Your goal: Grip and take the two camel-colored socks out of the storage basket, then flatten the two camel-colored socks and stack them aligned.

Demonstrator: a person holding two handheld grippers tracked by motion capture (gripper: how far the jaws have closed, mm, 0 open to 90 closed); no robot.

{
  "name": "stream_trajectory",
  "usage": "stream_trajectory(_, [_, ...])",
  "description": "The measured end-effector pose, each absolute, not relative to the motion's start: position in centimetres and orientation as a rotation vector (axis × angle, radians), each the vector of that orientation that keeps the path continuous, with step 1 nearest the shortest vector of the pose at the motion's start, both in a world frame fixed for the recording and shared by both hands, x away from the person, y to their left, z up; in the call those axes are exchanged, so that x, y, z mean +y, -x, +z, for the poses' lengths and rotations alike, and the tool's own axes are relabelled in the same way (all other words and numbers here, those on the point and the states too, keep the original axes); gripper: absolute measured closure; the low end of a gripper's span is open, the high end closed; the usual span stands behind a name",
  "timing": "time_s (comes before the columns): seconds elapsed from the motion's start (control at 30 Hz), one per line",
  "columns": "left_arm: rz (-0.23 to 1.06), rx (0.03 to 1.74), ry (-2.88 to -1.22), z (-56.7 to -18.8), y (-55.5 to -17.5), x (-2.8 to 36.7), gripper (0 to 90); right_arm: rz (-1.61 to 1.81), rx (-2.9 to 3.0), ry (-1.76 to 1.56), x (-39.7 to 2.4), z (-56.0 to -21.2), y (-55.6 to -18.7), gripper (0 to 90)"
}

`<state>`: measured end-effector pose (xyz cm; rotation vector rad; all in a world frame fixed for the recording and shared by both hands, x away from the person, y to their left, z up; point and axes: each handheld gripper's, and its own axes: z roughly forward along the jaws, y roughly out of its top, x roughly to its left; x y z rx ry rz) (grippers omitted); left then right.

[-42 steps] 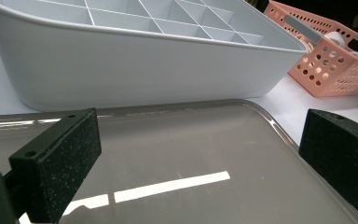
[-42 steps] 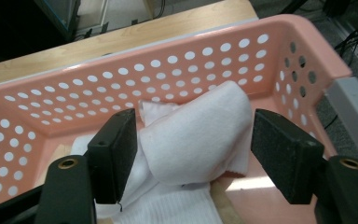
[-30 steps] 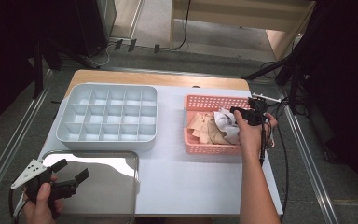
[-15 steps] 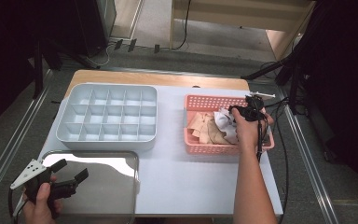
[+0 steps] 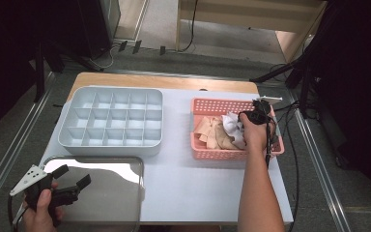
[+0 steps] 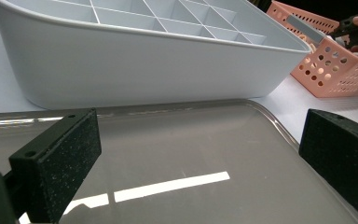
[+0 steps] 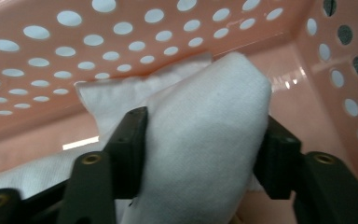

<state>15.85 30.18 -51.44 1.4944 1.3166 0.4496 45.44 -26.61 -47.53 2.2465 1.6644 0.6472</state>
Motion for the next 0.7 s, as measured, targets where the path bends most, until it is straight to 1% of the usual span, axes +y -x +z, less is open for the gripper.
stream_trajectory(0.07, [0.449,1.318,-1.494,-51.5,-15.9,30.2,0.0,0.653,1.674,-2.248,-26.5,-47.6,-45.5,51.8])
stream_trajectory(0.13, [0.448,1.319,-1.493,-51.5,-15.9,30.2,0.0,0.673,1.687,-2.251,-26.5,-47.6,-45.4,61.0])
stream_trajectory(0.2, [0.449,1.321,-1.493,-51.5,-15.9,30.2,0.0,0.690,1.696,-2.257,-26.5,-47.5,-45.4,66.6])
stream_trajectory(0.23, [0.449,1.321,-1.493,-51.5,-15.9,30.2,0.0,0.698,1.696,-2.255,-26.5,-47.4,-45.4,70.8])
stream_trajectory(0.33, [0.449,1.320,-1.491,-51.5,-15.8,30.2,0.0,0.702,1.686,-2.239,-26.4,-47.1,-45.2,77.5])
stream_trajectory(0.47, [0.450,1.321,-1.489,-51.4,-15.8,30.3,0.0,0.745,1.673,-2.188,-26.3,-46.5,-44.9,80.9])
stream_trajectory(0.7, [0.450,1.325,-1.488,-51.5,-15.9,30.4,0.0,0.851,1.633,-2.121,-26.4,-45.7,-44.5,82.0])
